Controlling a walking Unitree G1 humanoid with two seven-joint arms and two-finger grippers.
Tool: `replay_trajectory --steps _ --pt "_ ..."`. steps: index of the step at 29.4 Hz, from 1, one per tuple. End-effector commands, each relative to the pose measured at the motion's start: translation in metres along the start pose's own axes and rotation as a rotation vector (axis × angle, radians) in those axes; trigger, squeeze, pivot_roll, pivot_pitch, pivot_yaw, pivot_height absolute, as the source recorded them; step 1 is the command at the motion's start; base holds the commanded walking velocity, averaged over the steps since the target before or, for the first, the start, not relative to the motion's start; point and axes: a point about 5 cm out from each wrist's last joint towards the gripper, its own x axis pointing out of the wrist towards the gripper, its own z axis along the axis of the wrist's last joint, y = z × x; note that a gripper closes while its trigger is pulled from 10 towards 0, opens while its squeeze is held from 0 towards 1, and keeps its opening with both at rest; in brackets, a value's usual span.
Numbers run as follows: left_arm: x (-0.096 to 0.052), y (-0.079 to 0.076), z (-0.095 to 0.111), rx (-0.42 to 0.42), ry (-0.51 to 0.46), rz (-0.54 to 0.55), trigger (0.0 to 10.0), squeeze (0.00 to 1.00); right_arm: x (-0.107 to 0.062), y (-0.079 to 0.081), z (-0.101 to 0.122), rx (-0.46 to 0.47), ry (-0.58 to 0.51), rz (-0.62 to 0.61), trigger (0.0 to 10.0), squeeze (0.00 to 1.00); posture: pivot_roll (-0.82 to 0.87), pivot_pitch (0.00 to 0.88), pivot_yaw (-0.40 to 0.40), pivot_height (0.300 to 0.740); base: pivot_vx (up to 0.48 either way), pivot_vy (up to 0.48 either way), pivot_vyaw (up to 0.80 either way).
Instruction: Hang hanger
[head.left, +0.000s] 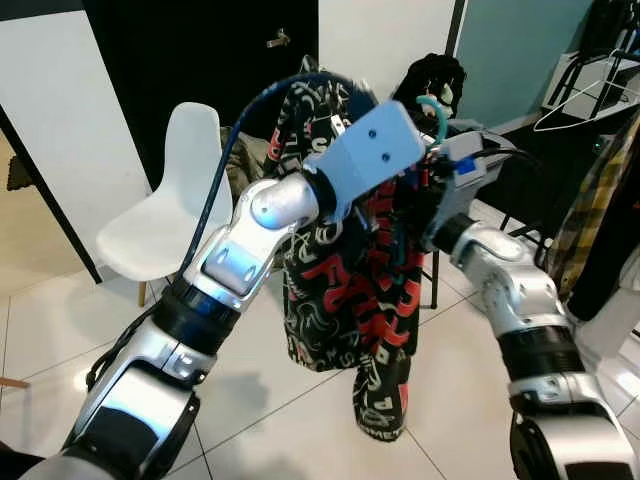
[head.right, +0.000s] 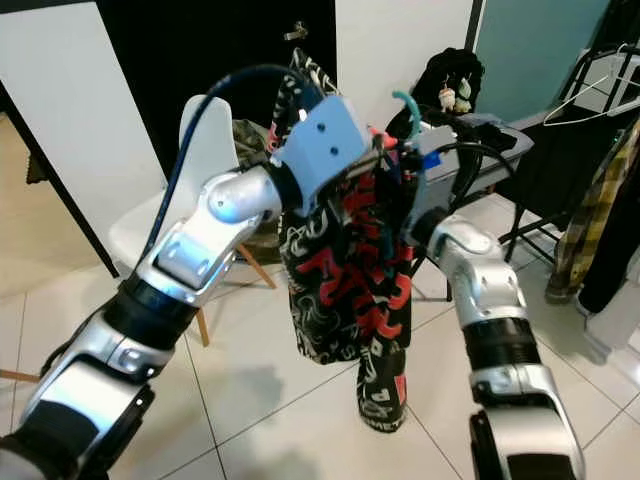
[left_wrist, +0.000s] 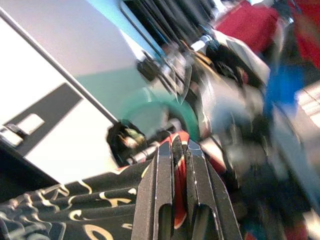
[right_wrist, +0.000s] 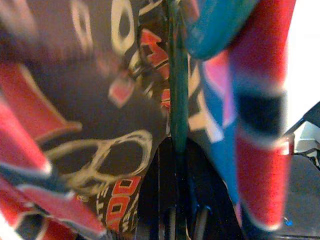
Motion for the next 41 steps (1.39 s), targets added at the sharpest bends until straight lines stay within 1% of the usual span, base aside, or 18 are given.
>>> replay_trajectory --steps 1,3,4,5,6,11,17,21,23,25,26,28,29,30,33,34,35,41 --pt "0.004 0.001 0.013 -0.028 -0.058 0.006 10.0 0.00 0.005 0.002 0.008 -0.032 -0.028 0.000 10.0 0.00 -0.01 0.000 0.003 0.740 0.000 0.000 0.00" --pt "0.007 0.006 0.022 -0.193 -0.131 0.056 10.0 0.00 0.007 0.003 0.006 -0.036 -0.025 -0.002 10.0 0.00 0.00 0.000 0.004 0.740 0.000 0.000 0.00" --pt "0.007 0.006 0.022 -0.193 -0.131 0.056 10.0 0.00 0.007 0.003 0.006 -0.036 -0.025 -0.002 10.0 0.00 0.00 0.000 0.004 0.740 0.000 0.000 0.00" --pt "0.007 0.013 0.023 -0.274 -0.158 0.089 10.0 0.00 0.007 0.005 0.006 -0.033 -0.030 0.005 10.0 0.00 -0.01 0.000 0.005 0.740 0.000 0.000 0.00" --pt "0.005 0.019 0.022 -0.337 -0.175 0.113 10.0 1.00 0.006 0.006 0.007 -0.023 -0.044 0.019 10.0 0.00 -0.01 0.000 0.006 0.740 0.000 0.000 0.00" --pt "0.000 0.023 0.019 -0.390 -0.197 0.106 10.0 1.00 0.004 0.007 0.011 -0.001 -0.094 0.046 10.0 0.00 -0.01 0.000 0.006 0.740 0.000 0.000 0.00" --pt "-0.006 0.017 0.013 -0.324 -0.169 0.046 10.0 1.00 0.002 0.002 0.027 0.049 -0.207 0.066 10.0 0.00 0.00 0.000 0.010 0.740 0.000 0.000 0.00" --pt "-0.016 0.030 0.010 -0.309 -0.152 0.097 10.0 1.00 -0.006 0.000 0.045 0.124 -0.328 0.135 10.0 0.00 0.00 0.000 0.011 0.740 0.000 0.000 0.00" --pt "-0.016 0.030 0.010 -0.309 -0.152 0.097 10.0 1.00 -0.006 0.000 0.045 0.124 -0.328 0.135 10.0 0.00 0.00 0.000 0.011 0.740 0.000 0.000 0.00" --pt "-0.028 0.048 0.006 -0.286 -0.131 0.174 10.0 1.00 -0.025 0.000 0.065 0.215 -0.454 0.268 10.0 0.00 0.00 0.000 0.008 0.740 0.000 0.000 0.00" --pt "-0.028 0.048 0.006 -0.286 -0.131 0.174 10.0 1.00 -0.025 0.000 0.065 0.215 -0.454 0.268 10.0 0.00 0.00 0.000 0.008 0.740 0.000 0.000 0.00" --pt "-0.042 0.067 0.001 -0.253 -0.107 0.254 10.0 1.00 -0.058 -0.002 0.085 0.313 -0.600 0.486 10.0 0.00 0.00 0.000 0.004 0.740 0.000 0.000 0.00" --pt "-0.042 0.067 0.001 -0.253 -0.107 0.254 10.0 1.00 -0.058 -0.002 0.085 0.313 -0.600 0.486 10.0 0.00 0.00 0.000 0.004 0.740 0.000 0.000 0.00" --pt "-0.048 0.074 -0.001 -0.237 -0.096 0.283 10.0 1.00 -0.075 -0.002 0.091 0.334 -0.652 0.577 10.0 0.00 0.00 0.000 0.004 0.740 0.000 0.000 0.00" --pt "-0.053 0.079 -0.003 -0.224 -0.086 0.301 10.0 1.00 -0.085 -0.003 0.092 0.308 -0.651 0.622 10.0 0.00 0.00 0.000 0.004 0.740 0.000 0.000 0.00" --pt "-0.058 0.082 -0.004 -0.207 -0.075 0.308 10.0 0.73 -0.091 -0.004 0.089 0.264 -0.605 0.632 10.0 0.00 -0.01 0.000 0.004 0.740 0.000 0.000 0.00" --pt "-0.062 0.088 -0.002 -0.172 -0.070 0.303 10.0 0.00 -0.095 -0.007 0.085 0.208 -0.535 0.623 10.0 0.00 -0.02 0.000 0.003 0.740 0.000 0.000 0.00" --pt "-0.068 0.097 0.004 -0.112 -0.073 0.283 10.0 0.00 -0.103 -0.014 0.081 0.154 -0.462 0.608 10.0 0.00 -0.02 0.000 0.002 0.740 0.000 0.000 0.00"
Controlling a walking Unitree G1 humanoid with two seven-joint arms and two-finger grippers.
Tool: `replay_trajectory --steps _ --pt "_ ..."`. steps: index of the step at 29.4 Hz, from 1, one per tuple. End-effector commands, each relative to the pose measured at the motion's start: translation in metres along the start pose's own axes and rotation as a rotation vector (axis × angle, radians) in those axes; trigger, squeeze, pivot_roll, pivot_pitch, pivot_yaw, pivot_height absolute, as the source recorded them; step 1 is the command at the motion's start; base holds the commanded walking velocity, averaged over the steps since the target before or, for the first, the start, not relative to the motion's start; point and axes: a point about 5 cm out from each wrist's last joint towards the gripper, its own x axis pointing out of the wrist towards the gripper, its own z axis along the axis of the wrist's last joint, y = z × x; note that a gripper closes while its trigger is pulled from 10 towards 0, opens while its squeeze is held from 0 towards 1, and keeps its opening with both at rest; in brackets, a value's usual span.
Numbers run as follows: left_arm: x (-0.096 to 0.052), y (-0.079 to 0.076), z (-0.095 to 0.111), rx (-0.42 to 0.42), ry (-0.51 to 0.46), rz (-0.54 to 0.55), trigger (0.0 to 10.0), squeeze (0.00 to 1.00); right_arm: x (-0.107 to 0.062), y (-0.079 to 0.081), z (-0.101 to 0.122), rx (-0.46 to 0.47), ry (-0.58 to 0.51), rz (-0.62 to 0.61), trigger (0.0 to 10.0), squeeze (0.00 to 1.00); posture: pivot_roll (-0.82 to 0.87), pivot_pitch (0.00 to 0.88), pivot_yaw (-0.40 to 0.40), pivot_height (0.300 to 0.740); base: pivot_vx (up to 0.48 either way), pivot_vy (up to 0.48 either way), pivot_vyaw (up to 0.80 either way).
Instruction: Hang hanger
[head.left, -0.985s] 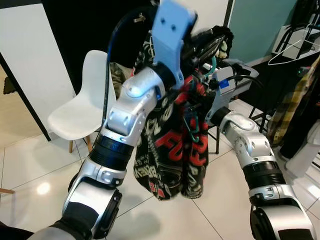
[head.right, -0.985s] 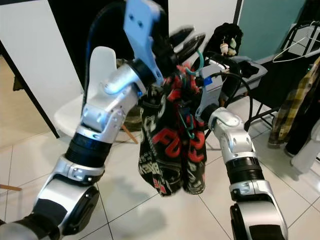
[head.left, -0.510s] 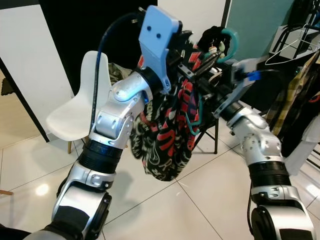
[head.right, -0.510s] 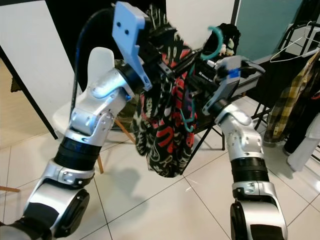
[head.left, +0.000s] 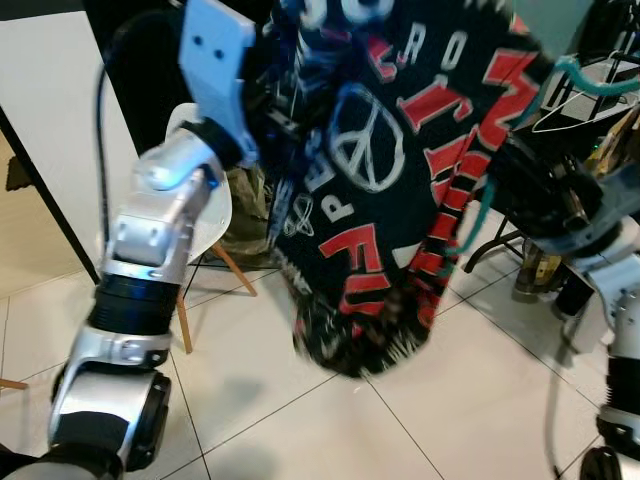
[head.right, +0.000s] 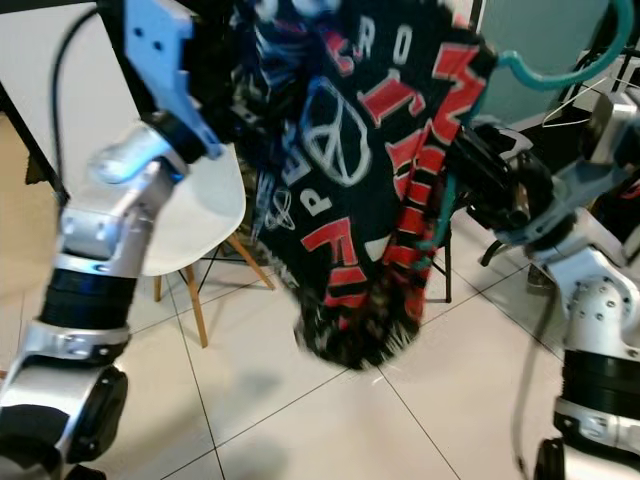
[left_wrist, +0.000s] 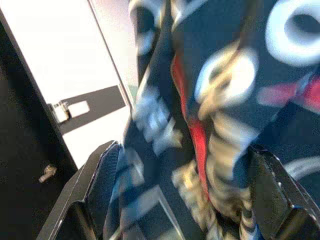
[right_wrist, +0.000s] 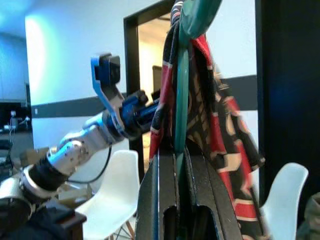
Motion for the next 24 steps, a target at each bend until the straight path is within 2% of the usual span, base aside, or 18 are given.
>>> replay_trajectory --steps 1,4,7,13,16,17,18,20,21,22,24 --pt "-0.001 0.008 0.009 0.043 -0.017 -0.006 10.0 0.00 0.000 0.002 0.007 -0.023 0.004 0.031 10.0 0.00 -0.03 0.000 0.002 0.740 0.000 0.000 0.00" --pt "-0.004 0.021 0.024 0.104 -0.043 -0.006 10.0 0.00 -0.013 0.001 0.022 -0.036 0.016 -0.001 10.0 0.00 -0.03 0.000 0.000 0.740 0.000 0.000 0.00" --pt "-0.005 0.022 0.024 0.112 -0.042 -0.006 10.0 0.00 -0.015 0.001 0.025 -0.036 0.015 -0.003 10.0 0.00 -0.03 0.000 -0.002 0.740 0.000 0.000 0.00" --pt "-0.008 0.021 0.020 0.124 -0.026 -0.044 10.0 0.00 -0.021 0.013 0.035 0.006 0.059 0.109 10.0 0.00 -0.04 0.000 -0.003 0.740 0.000 0.000 0.00" --pt "-0.010 0.018 0.026 0.036 -0.061 -0.159 10.0 0.00 -0.027 0.016 0.041 0.019 0.092 0.150 10.0 0.00 -0.04 0.000 0.000 0.740 0.000 0.000 0.00" --pt "-0.012 0.017 0.031 -0.026 -0.092 -0.200 10.0 0.00 -0.028 0.016 0.042 0.019 0.104 0.154 10.0 0.00 -0.04 0.000 0.000 0.740 0.000 0.000 0.00" --pt "-0.012 0.017 0.031 -0.026 -0.092 -0.200 10.0 0.00 -0.028 0.016 0.042 0.019 0.104 0.154 10.0 0.00 -0.04 0.000 0.000 0.740 0.000 0.000 0.00" --pt "-0.019 0.018 0.044 -0.174 -0.168 -0.330 10.0 0.00 -0.030 0.016 0.046 0.021 0.127 0.158 10.0 0.00 -0.05 0.000 0.001 0.740 0.000 0.000 0.00" --pt "-0.019 0.018 0.044 -0.174 -0.168 -0.330 10.0 0.00 -0.030 0.016 0.046 0.021 0.127 0.158 10.0 0.00 -0.05 0.000 0.001 0.740 0.000 0.000 0.00" --pt "-0.023 0.019 0.049 -0.230 -0.197 -0.395 10.0 0.00 -0.031 0.016 0.048 0.020 0.136 0.160 10.0 0.00 -0.05 0.000 0.002 0.740 0.000 0.000 0.00" --pt "-0.023 0.019 0.049 -0.230 -0.197 -0.395 10.0 0.00 -0.031 0.016 0.048 0.020 0.136 0.160 10.0 0.00 -0.05 0.000 0.002 0.740 0.000 0.000 0.00"
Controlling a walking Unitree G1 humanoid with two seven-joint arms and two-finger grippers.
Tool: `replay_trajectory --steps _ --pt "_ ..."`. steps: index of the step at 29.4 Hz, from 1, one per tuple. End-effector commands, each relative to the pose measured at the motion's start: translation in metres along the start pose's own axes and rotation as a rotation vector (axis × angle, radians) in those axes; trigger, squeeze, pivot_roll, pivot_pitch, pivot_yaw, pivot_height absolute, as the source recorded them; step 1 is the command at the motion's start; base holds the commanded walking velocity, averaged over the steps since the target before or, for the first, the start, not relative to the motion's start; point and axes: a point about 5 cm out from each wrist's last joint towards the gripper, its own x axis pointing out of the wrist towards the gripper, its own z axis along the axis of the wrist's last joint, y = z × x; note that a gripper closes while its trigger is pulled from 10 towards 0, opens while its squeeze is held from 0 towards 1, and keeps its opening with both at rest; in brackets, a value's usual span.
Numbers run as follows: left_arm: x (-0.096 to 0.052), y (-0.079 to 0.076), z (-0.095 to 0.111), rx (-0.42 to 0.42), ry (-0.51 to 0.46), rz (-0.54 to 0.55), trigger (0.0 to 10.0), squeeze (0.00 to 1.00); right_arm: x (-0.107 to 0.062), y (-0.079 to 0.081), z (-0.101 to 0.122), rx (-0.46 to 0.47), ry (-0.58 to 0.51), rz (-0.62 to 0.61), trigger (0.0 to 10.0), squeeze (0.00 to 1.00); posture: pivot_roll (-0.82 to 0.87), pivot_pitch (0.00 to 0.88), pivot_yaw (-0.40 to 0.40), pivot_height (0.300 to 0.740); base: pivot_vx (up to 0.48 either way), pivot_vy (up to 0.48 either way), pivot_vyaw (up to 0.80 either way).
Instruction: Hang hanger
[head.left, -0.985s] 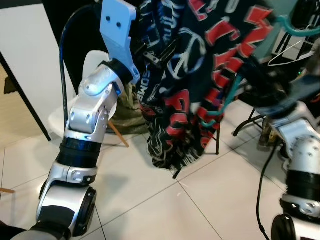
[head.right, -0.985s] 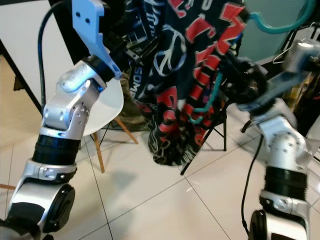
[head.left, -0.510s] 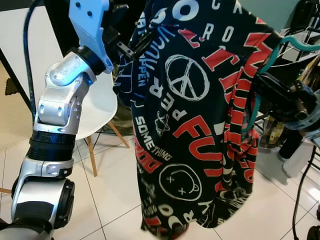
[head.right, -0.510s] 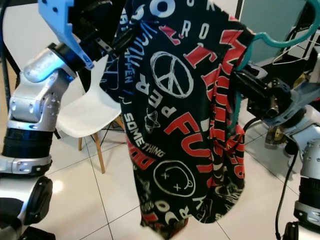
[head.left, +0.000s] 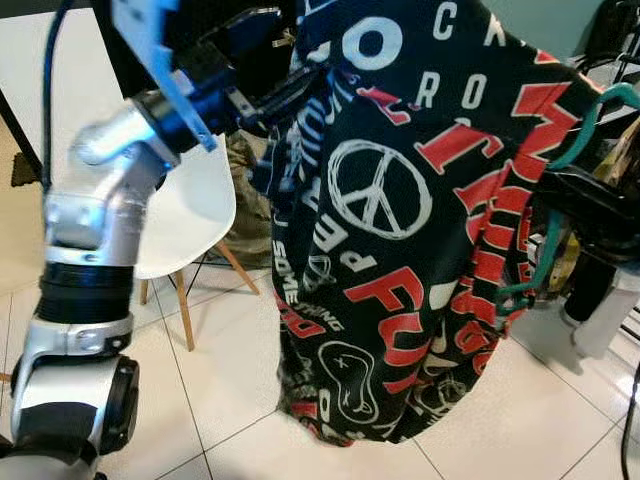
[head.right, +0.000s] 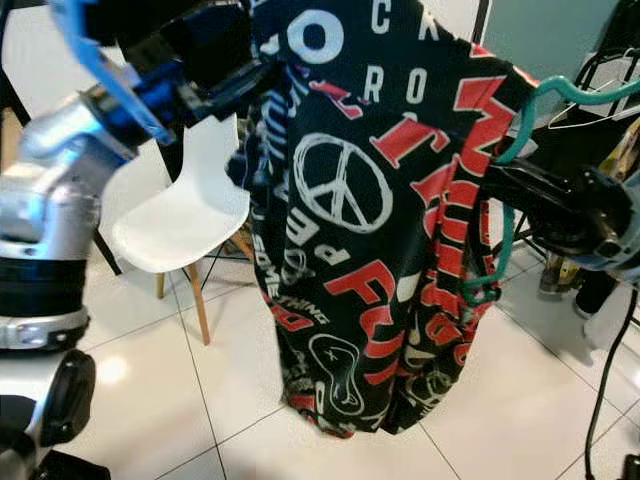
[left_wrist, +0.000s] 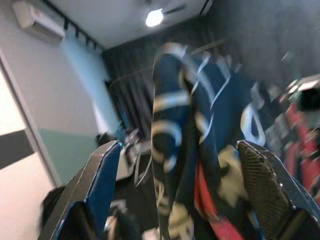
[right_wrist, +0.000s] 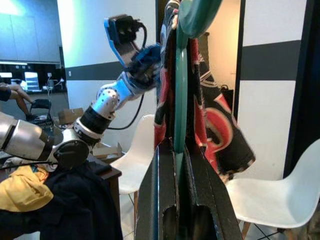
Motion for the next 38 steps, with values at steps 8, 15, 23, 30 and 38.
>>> replay_trajectory --steps 8,15,23,30,38 --pt "-0.016 0.002 0.025 -0.075 -0.044 -0.206 10.0 0.00 0.003 0.008 0.009 0.006 -0.007 0.057 10.0 0.00 -0.06 0.000 0.005 0.740 0.000 0.000 0.00" --pt "-0.024 0.001 0.030 -0.138 -0.013 -0.312 10.0 0.00 0.009 0.015 0.017 0.006 0.030 0.119 10.0 0.00 -0.08 0.000 0.020 0.740 0.000 0.000 0.00" --pt "-0.026 0.000 0.006 -0.174 0.076 -0.335 10.0 0.00 0.015 0.023 0.021 0.012 0.049 0.166 10.0 0.00 -0.10 0.000 0.036 0.740 0.000 0.000 0.00" --pt "-0.030 -0.002 -0.014 -0.179 0.162 -0.336 10.0 0.00 0.016 0.028 0.028 -0.006 0.041 0.182 10.0 0.00 -0.10 0.000 0.039 0.740 0.000 0.000 0.00" --pt "-0.043 0.006 -0.014 -0.159 0.222 -0.311 10.0 0.00 0.011 0.028 0.033 -0.020 0.056 0.169 10.0 0.00 -0.10 0.000 0.042 0.740 0.000 0.000 0.00"
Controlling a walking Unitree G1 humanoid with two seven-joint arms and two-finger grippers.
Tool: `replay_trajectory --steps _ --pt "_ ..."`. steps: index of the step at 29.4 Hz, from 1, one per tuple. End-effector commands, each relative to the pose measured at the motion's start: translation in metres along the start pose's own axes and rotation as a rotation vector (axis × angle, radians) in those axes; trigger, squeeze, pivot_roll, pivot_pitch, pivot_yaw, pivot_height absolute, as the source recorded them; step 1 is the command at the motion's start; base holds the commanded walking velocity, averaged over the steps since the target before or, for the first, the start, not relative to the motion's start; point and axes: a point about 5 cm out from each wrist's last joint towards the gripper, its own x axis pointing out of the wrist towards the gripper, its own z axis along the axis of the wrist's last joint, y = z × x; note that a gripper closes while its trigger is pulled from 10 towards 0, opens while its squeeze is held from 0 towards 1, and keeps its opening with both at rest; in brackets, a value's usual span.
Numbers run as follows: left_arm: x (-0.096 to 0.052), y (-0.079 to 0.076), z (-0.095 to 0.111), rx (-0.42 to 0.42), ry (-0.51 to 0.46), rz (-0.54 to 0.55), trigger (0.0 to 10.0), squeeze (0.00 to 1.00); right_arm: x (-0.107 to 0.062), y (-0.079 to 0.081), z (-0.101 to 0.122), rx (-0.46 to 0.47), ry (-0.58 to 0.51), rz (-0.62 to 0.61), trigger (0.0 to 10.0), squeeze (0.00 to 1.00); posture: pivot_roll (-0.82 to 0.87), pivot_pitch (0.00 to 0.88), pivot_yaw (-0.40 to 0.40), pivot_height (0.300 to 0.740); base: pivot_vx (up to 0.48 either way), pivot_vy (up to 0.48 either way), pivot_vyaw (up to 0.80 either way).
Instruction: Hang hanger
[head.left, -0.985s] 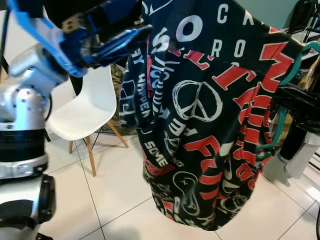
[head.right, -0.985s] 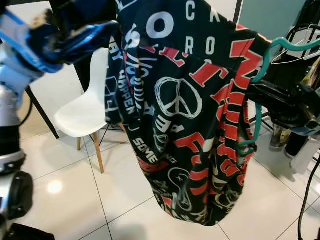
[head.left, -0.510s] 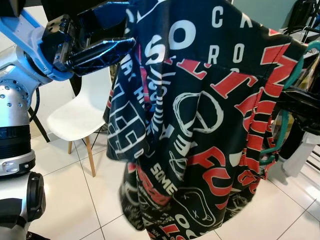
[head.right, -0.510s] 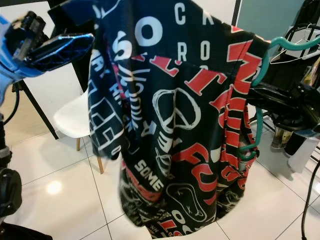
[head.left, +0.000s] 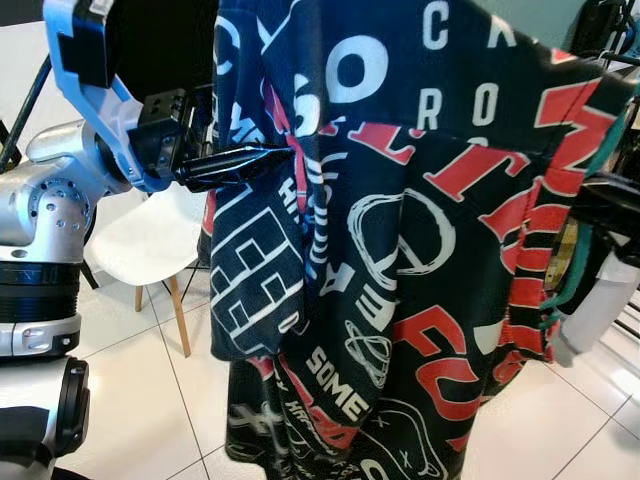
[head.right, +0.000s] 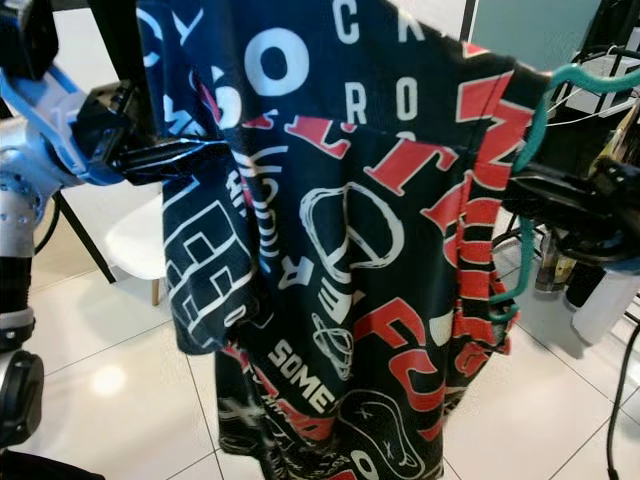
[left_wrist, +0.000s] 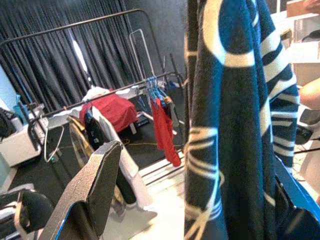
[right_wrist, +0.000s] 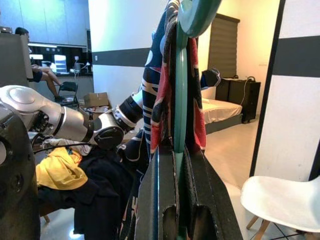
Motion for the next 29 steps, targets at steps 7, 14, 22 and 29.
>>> replay_trajectory --steps 7,14,22,29 --pt "-0.022 0.000 0.009 0.027 0.070 0.018 10.0 0.00 -0.003 0.002 0.008 -0.033 -0.011 0.007 10.0 0.00 -0.09 0.000 0.042 0.740 0.000 0.000 0.00" --pt "-0.027 -0.003 0.003 0.013 0.121 0.000 8.9 0.00 -0.004 0.002 0.008 -0.031 -0.015 0.004 10.0 0.00 -0.09 0.000 0.040 0.740 0.000 0.000 0.00" --pt "-0.030 -0.006 -0.001 -0.025 0.134 -0.044 0.0 0.00 -0.007 0.002 0.010 -0.035 -0.014 -0.004 10.0 0.00 -0.09 0.000 0.041 0.740 0.000 0.000 0.00" --pt "-0.039 0.005 0.016 0.060 0.169 0.012 0.0 0.00 -0.009 0.001 0.004 -0.019 0.028 -0.028 10.0 0.00 -0.09 0.000 0.042 0.740 0.000 0.000 0.00"
